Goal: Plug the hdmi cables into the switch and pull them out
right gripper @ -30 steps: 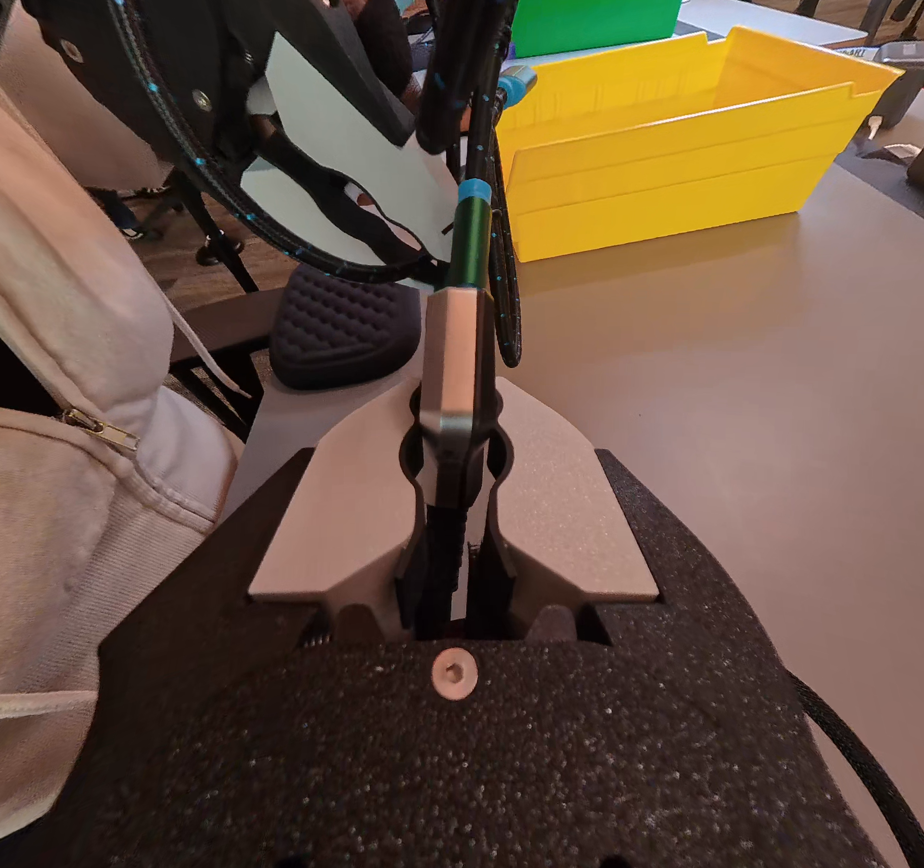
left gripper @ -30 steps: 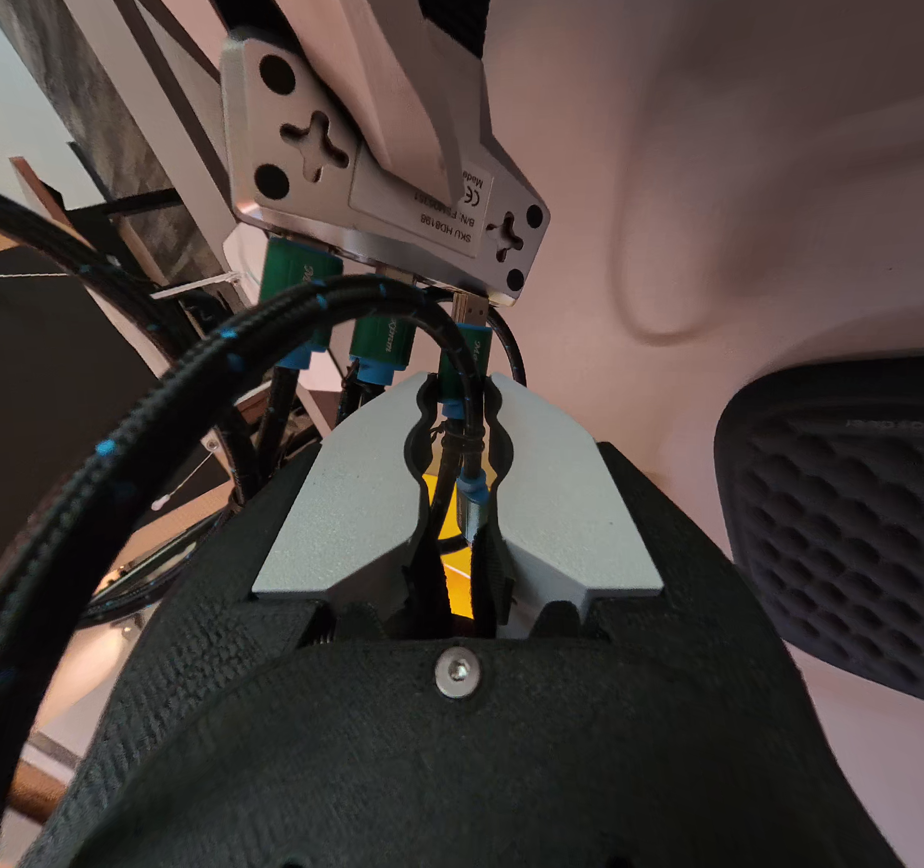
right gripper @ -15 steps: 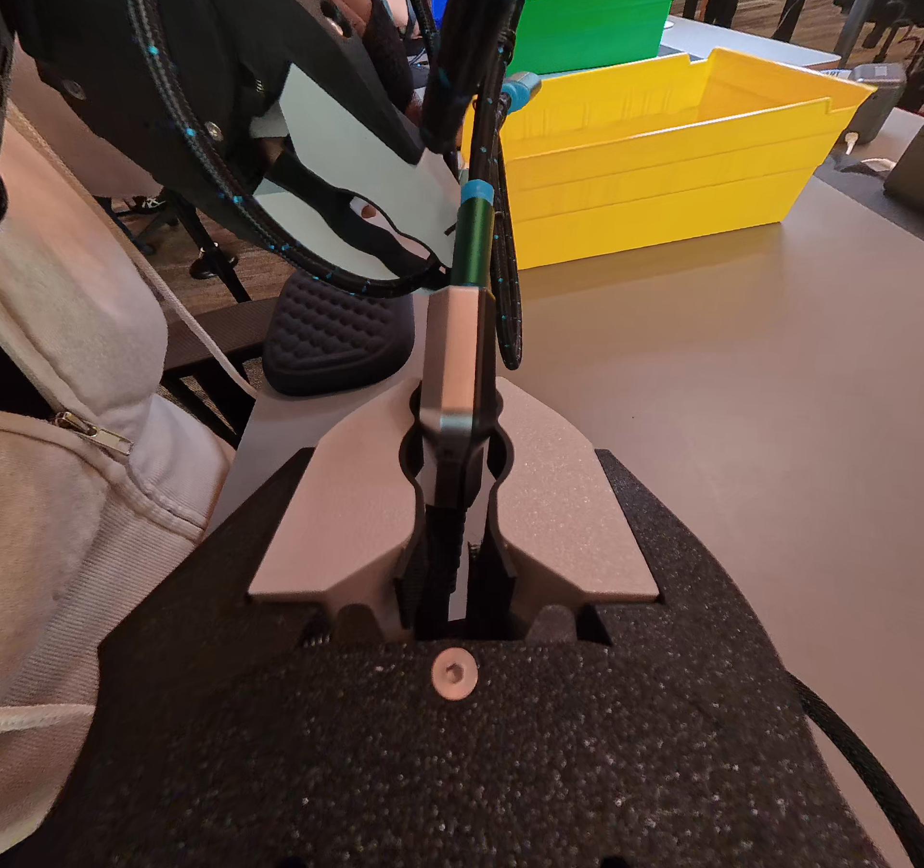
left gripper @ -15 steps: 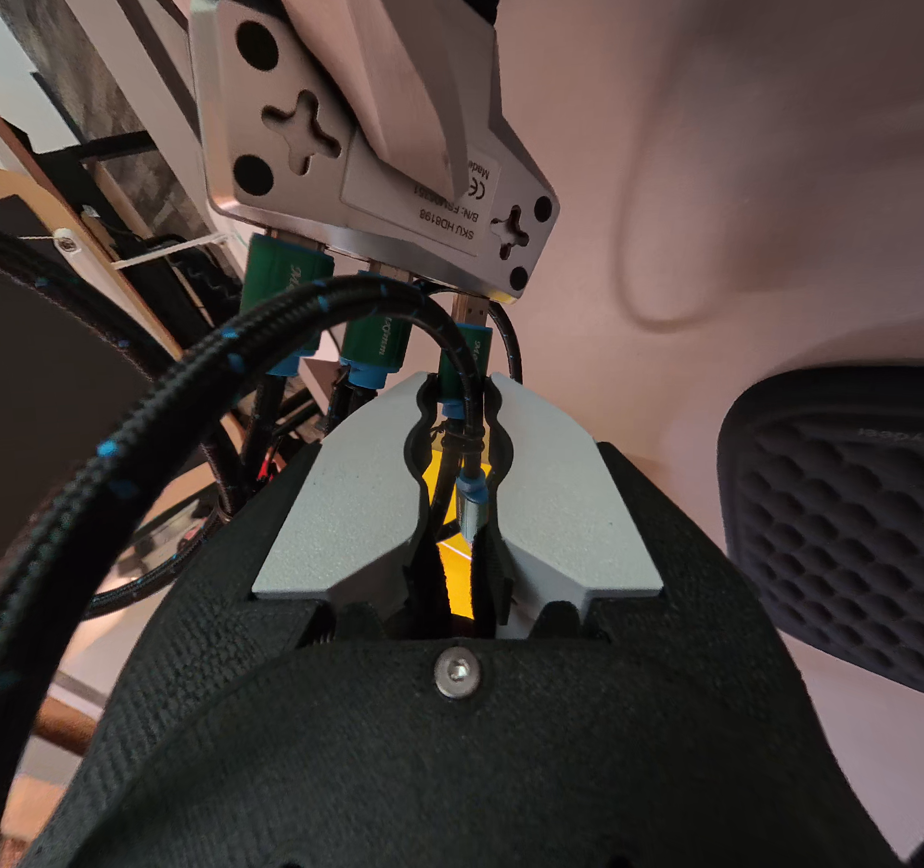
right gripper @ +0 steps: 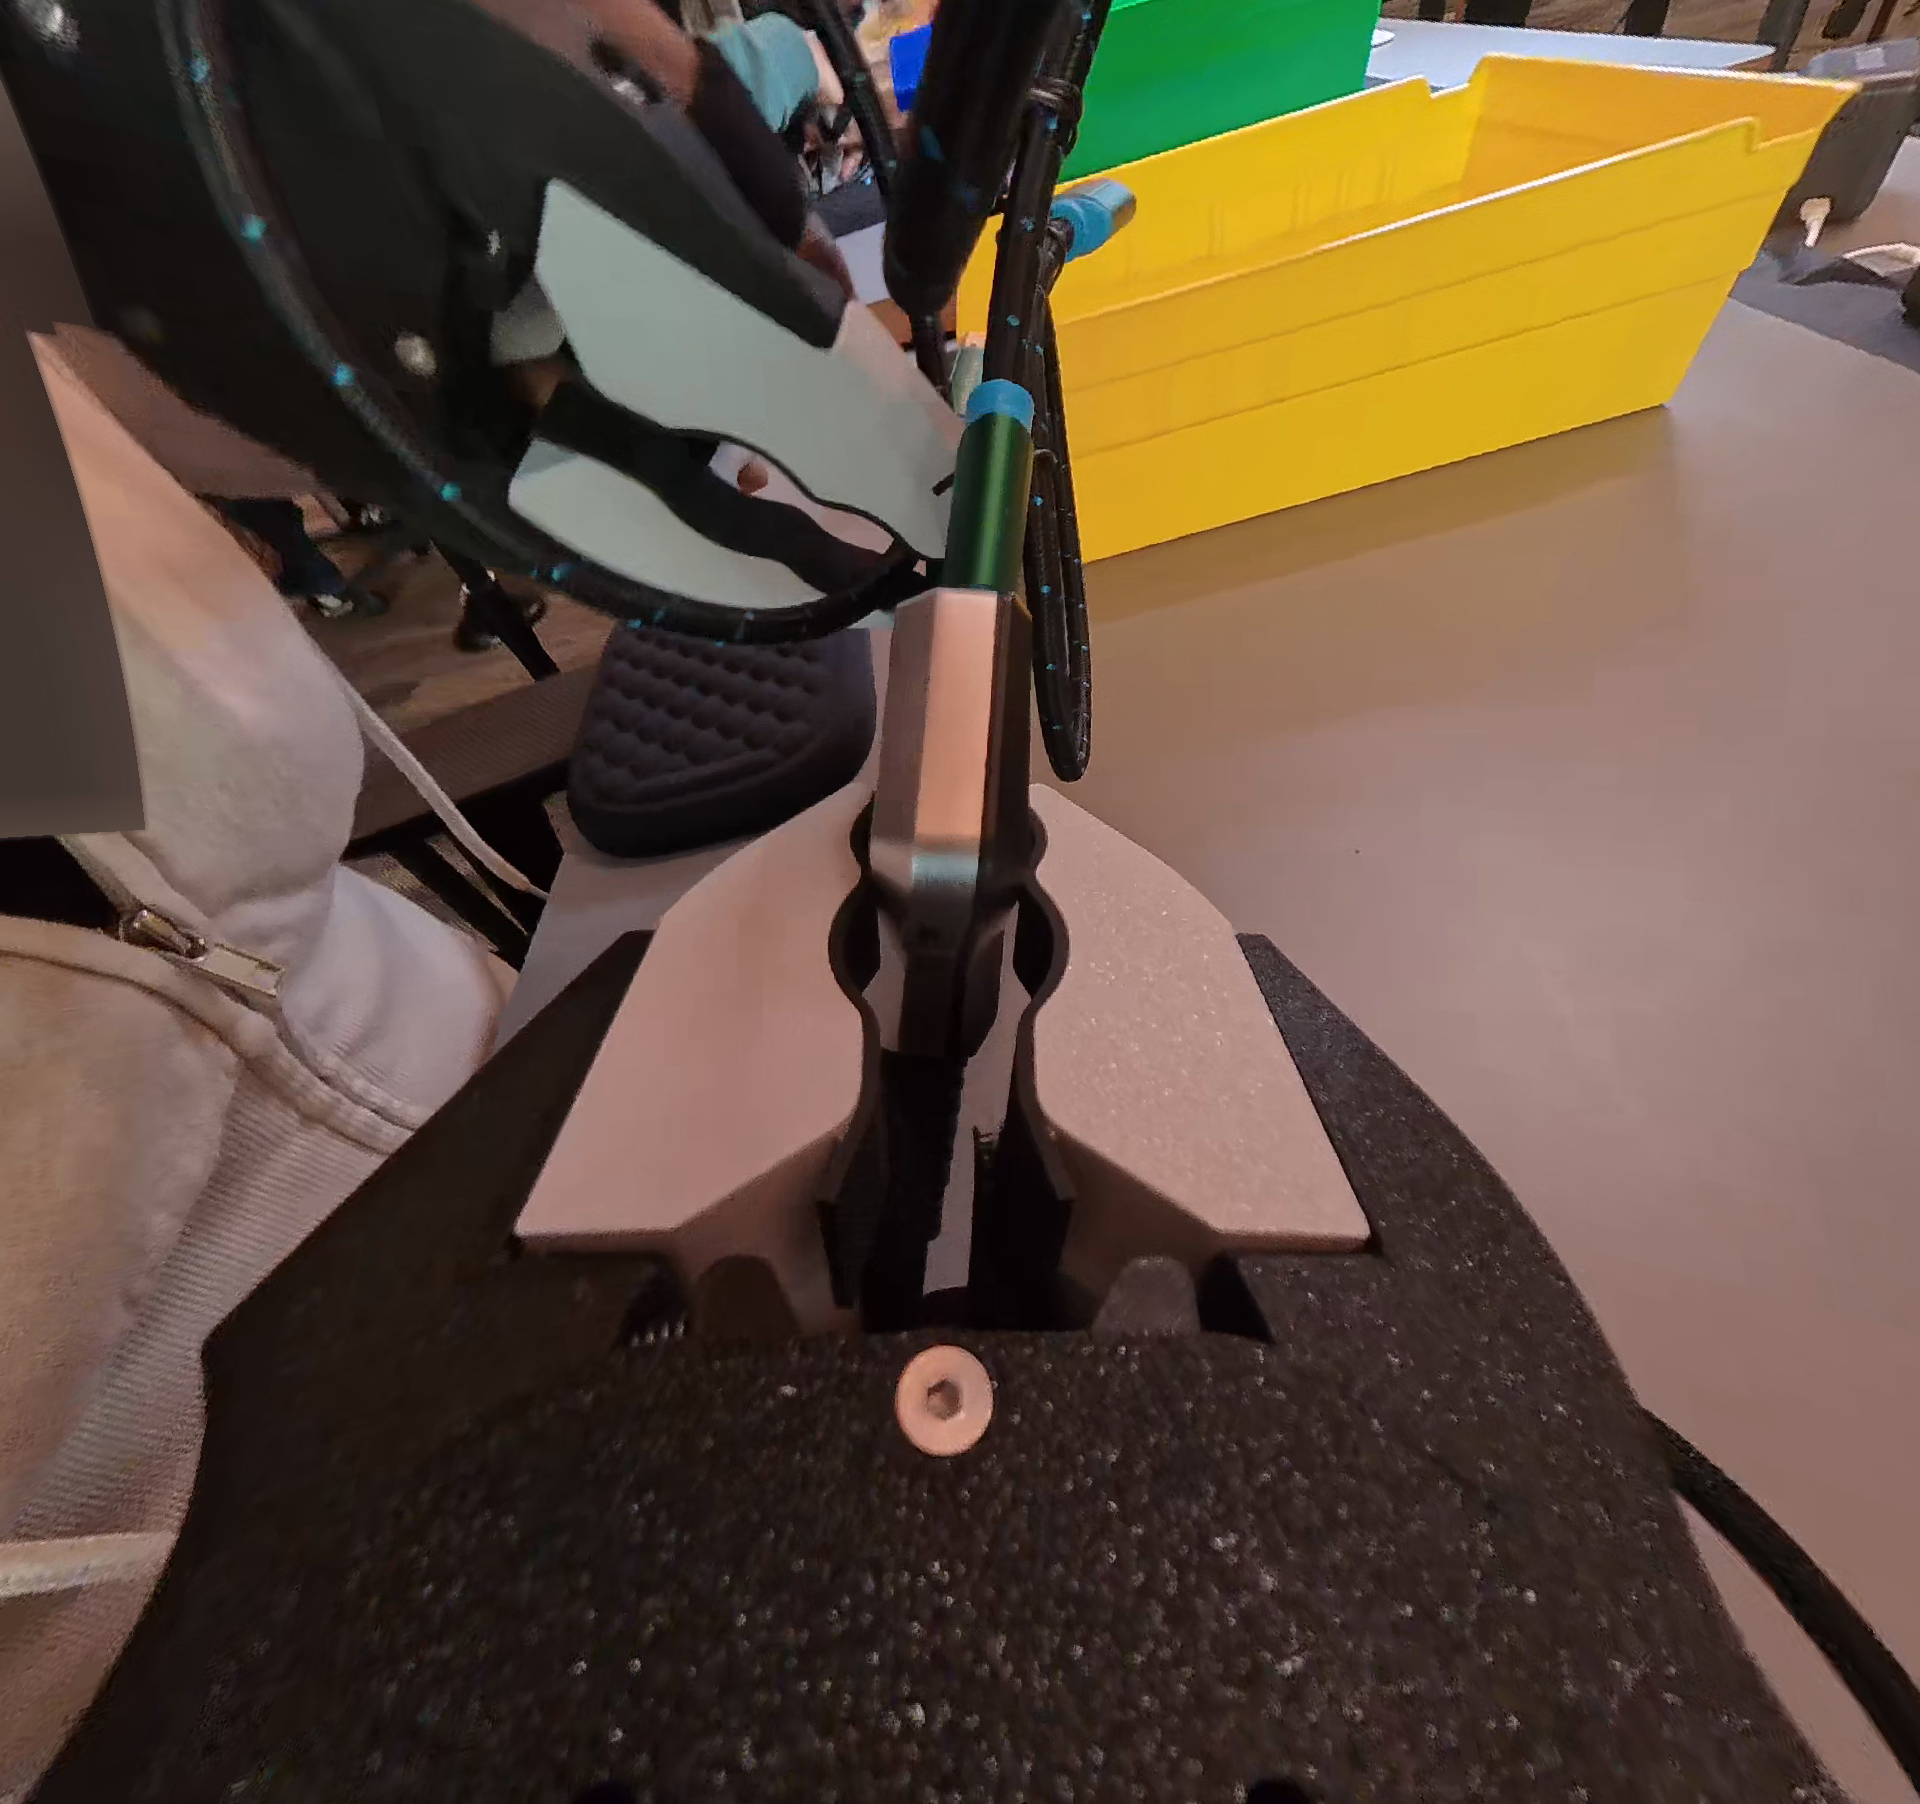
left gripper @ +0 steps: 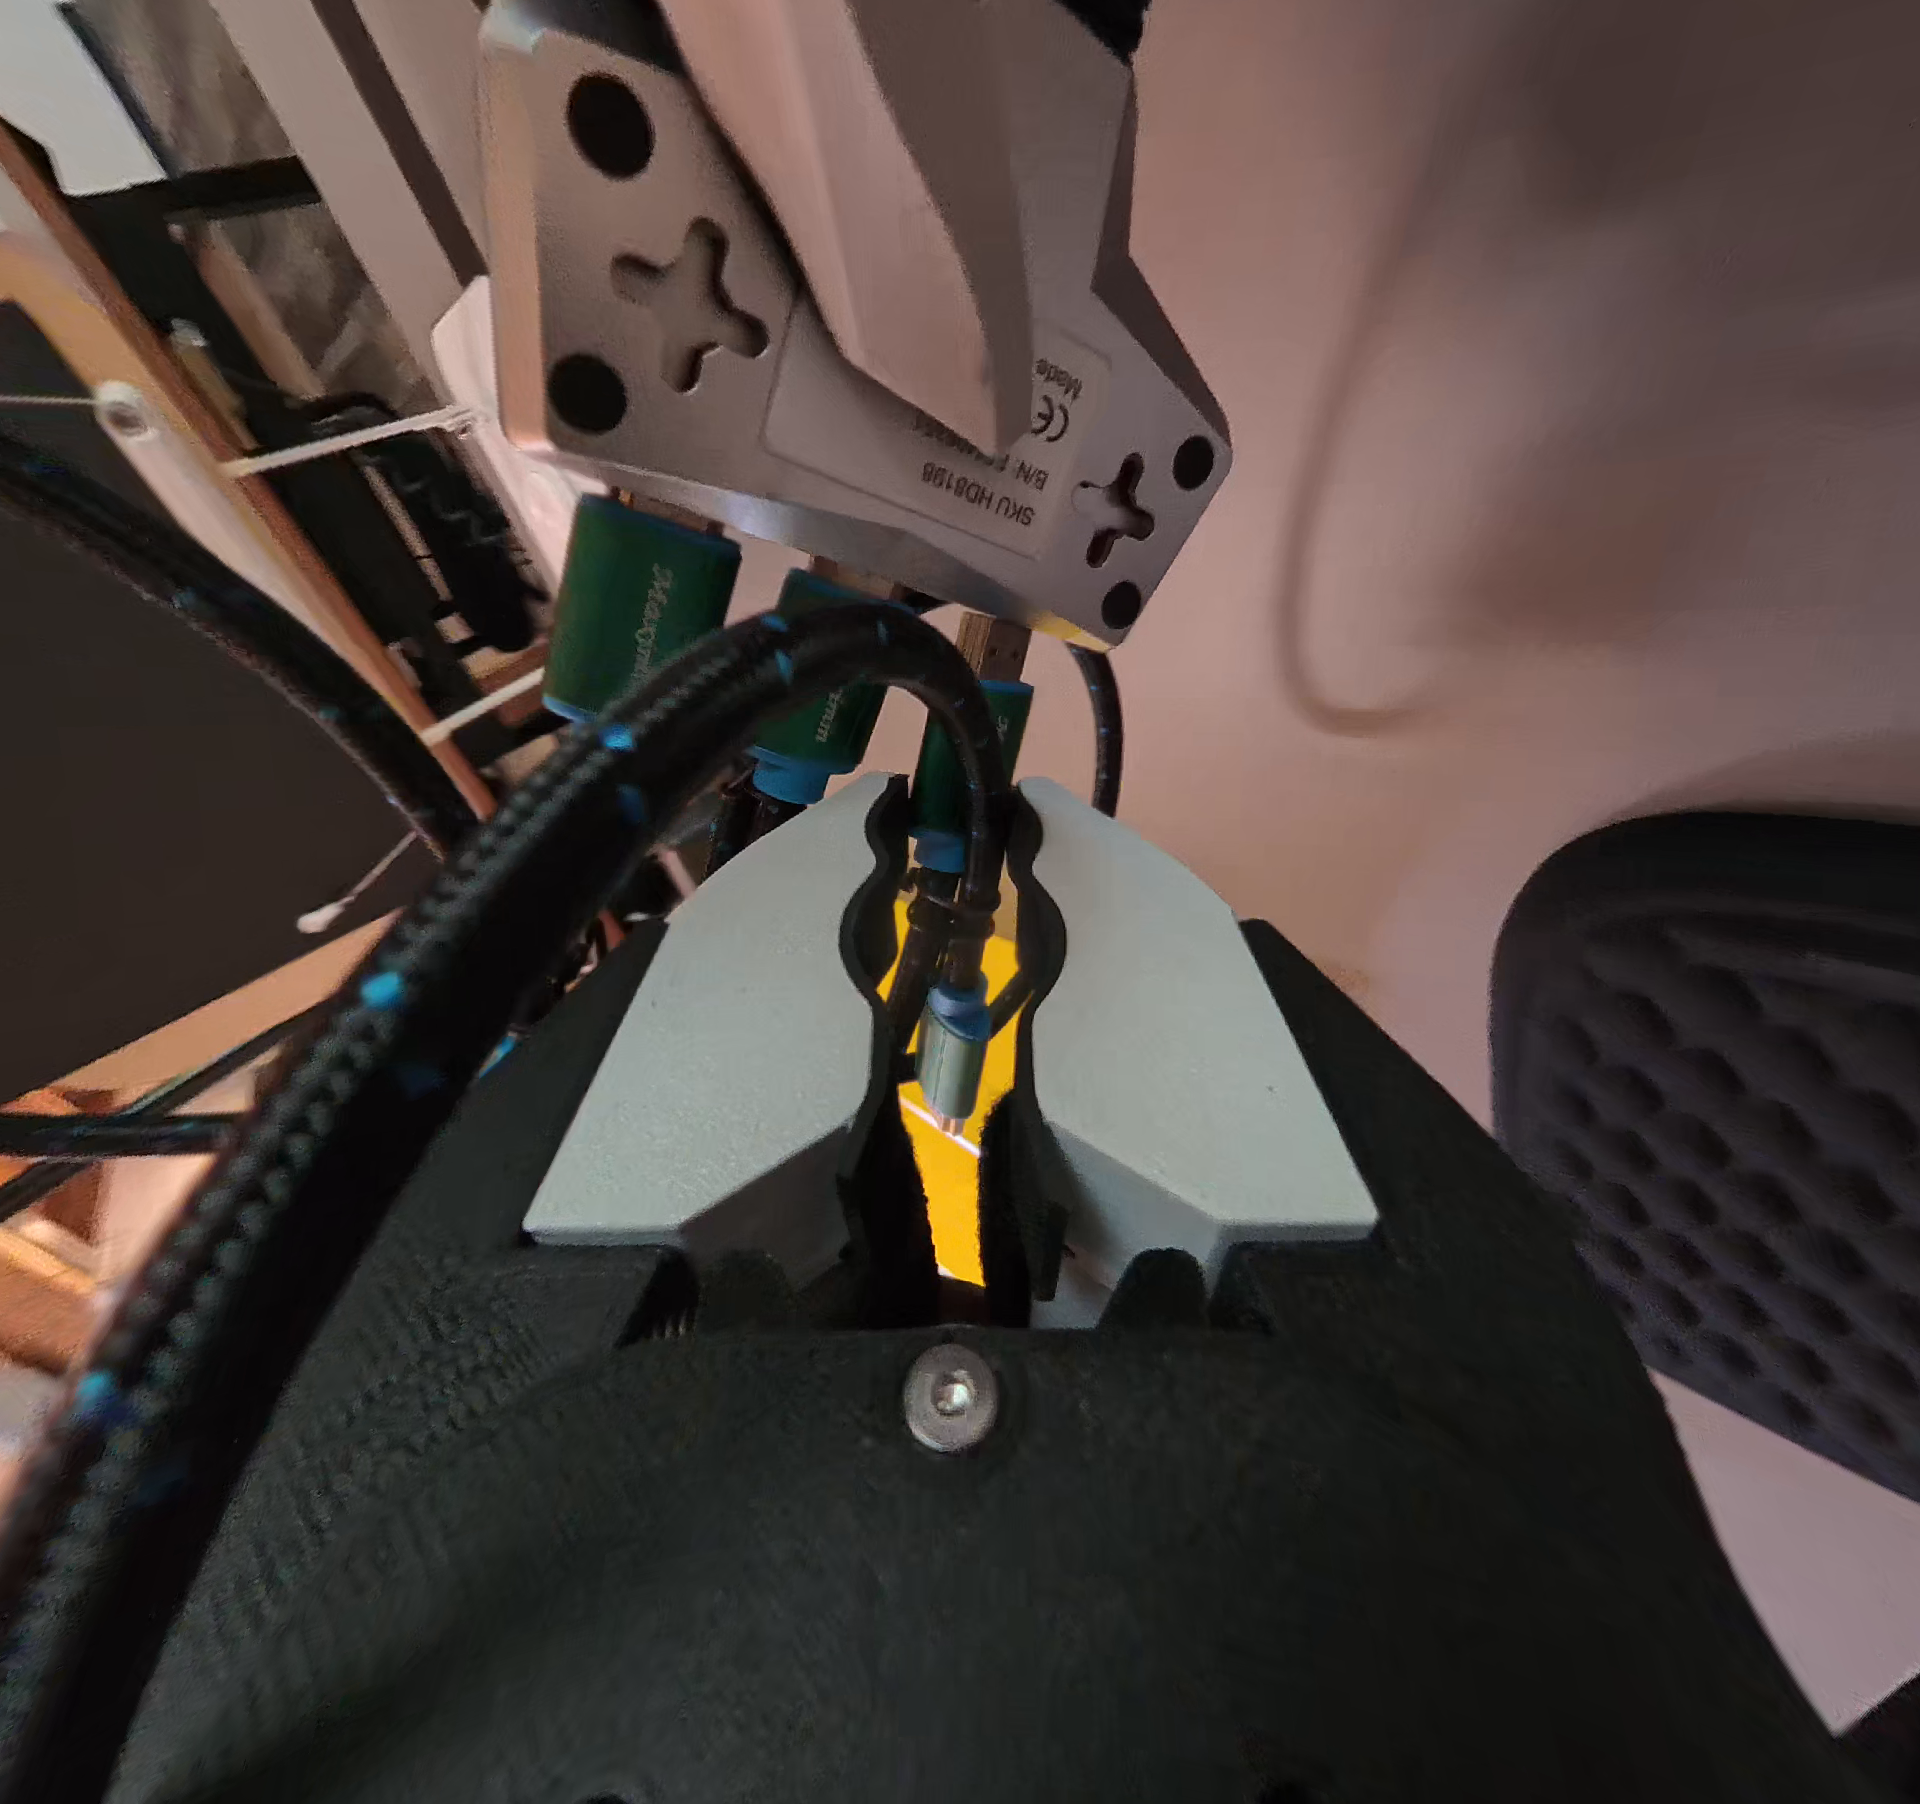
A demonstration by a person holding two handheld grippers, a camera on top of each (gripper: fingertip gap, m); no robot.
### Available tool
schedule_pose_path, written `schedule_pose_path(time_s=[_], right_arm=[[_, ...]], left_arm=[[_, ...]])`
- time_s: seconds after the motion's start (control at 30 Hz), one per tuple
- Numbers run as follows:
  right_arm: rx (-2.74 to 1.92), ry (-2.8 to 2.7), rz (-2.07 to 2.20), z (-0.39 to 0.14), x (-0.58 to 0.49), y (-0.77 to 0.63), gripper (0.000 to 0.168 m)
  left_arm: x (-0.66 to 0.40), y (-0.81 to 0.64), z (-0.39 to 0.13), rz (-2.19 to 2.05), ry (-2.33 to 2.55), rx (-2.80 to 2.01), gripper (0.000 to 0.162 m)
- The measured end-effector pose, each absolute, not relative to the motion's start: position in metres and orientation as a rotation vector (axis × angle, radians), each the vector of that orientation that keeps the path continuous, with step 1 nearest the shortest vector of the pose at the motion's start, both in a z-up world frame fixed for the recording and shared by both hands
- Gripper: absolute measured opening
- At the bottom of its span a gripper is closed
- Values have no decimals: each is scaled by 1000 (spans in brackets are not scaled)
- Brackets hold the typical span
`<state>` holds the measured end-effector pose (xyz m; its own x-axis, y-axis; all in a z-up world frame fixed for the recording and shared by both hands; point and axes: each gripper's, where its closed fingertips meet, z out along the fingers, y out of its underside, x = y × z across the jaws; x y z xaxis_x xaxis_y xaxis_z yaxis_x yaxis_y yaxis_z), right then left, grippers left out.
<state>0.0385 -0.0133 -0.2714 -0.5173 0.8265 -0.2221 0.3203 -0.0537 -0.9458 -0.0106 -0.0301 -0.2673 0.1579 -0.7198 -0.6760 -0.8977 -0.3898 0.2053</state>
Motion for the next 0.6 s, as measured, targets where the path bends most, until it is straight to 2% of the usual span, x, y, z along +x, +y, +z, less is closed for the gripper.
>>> schedule_pose_path(time_s=[0.1,0.3,0.43,0.6], right_arm=[[-1232,-1787,1645,-273,40,-13,21],[-1162,-1772,1622,-271,38,-16,21],[-1139,-1759,1646,-269,39,-15,22],[-1148,-1739,1748,-266,42,-15,22]], left_arm=[[-9,-29,-270,1088,1586,-2173,18],[-3,-37,-275,808,1521,-2306,17],[-2,-35,-271,757,1602,-2217,17],[2,-37,-273,368,1546,-2245,17]])
